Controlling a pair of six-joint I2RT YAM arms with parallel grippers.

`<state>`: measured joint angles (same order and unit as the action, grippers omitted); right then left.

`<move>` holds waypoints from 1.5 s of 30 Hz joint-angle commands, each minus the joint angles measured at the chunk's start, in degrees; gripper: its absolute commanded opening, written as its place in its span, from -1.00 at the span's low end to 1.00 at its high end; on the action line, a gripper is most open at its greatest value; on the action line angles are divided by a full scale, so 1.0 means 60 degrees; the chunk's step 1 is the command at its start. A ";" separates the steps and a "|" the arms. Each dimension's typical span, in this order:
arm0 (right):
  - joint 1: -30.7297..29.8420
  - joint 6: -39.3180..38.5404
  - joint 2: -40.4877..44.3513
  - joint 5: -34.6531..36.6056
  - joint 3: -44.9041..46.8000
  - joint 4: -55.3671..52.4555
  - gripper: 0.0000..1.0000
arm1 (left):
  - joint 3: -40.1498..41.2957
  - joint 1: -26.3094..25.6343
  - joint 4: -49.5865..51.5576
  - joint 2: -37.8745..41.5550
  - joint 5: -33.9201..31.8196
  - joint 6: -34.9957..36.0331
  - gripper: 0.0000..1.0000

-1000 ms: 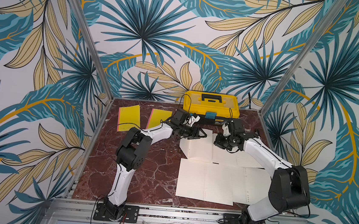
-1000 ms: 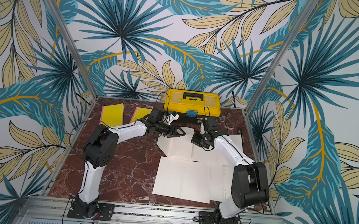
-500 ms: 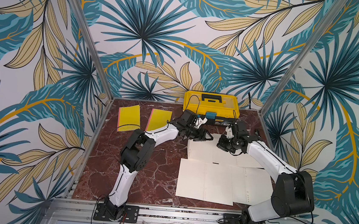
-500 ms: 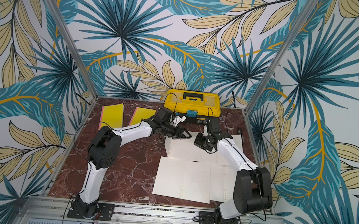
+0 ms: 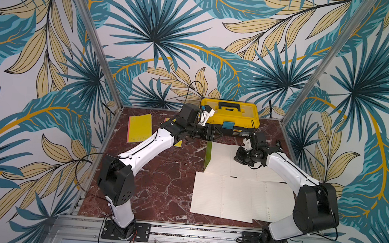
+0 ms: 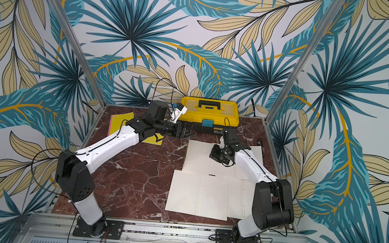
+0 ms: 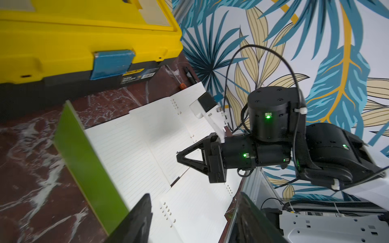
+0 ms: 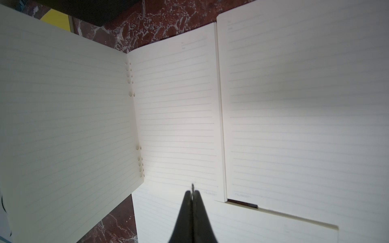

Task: Close the notebook
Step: Close the notebook at the center of the board.

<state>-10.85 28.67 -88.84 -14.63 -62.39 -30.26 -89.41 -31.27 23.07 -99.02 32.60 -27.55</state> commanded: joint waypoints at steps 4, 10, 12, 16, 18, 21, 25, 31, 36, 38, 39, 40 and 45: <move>0.0037 -0.0122 -0.0135 -0.0091 0.0188 -0.0010 -0.88 | 0.1093 0.0489 0.0568 0.0244 -0.1140 0.0241 0.31; 0.0036 -0.0119 -0.0165 -0.0135 0.0189 0.0016 -0.88 | 0.1243 0.0488 0.0537 -0.0434 -0.1224 0.0358 0.30; 0.0036 -0.0119 -0.0143 -0.0194 0.0189 0.0048 -0.87 | 0.1166 0.0476 0.0546 -0.0850 -0.1215 0.0329 0.29; 0.0036 -0.0192 -0.0149 -0.0345 0.0099 0.0036 -0.82 | 0.0966 0.0392 0.0537 -0.1526 -0.1314 0.0344 0.29; 0.0036 -0.0276 -0.0279 -0.0505 -0.0031 0.0025 -0.80 | 0.0819 0.0374 0.0591 -0.1848 -0.1367 0.0344 0.28; 0.0034 -0.0397 -0.0803 -0.0802 -0.0317 -0.0053 -0.79 | 0.0640 0.0345 0.0599 -0.2255 -0.1391 0.0329 0.28; 0.0022 -0.0368 -0.1465 -0.0942 -0.0474 0.0183 -0.84 | 0.0438 0.0286 0.0595 -0.2633 -0.1384 0.0298 0.28; 0.0007 -0.0266 -0.2141 -0.1296 -0.0680 0.0634 -0.85 | 0.0181 0.0132 0.0537 -0.2997 -0.1067 0.0329 0.27; 0.0007 -0.0297 -0.2815 -0.1198 -0.0970 0.0613 -0.85 | -0.0056 0.0069 0.0566 -0.3268 -0.1010 0.0234 0.26; 0.0007 -0.0327 -0.3104 -0.1095 -0.1068 0.0599 -0.86 | -0.0112 0.0068 0.0593 -0.3357 -0.1028 0.0215 0.26; 0.0007 -0.0339 -0.3269 -0.1088 -0.1133 0.0576 -0.86 | -0.0114 0.0070 0.0618 -0.3399 -0.1045 0.0201 0.26; 0.0007 -0.0339 -0.3384 -0.1079 -0.1174 0.0576 -0.86 | -0.0114 0.0051 0.0649 -0.3447 -0.1089 0.0197 0.26; 0.0007 -0.0361 -0.3792 -0.1034 -0.1231 0.0664 -0.87 | -0.0086 0.0060 0.0758 -0.3600 -0.1163 0.0227 0.27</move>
<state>-10.79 27.35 -110.17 -21.78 -69.23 -26.41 -88.58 -30.79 26.59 -120.03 25.91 -26.44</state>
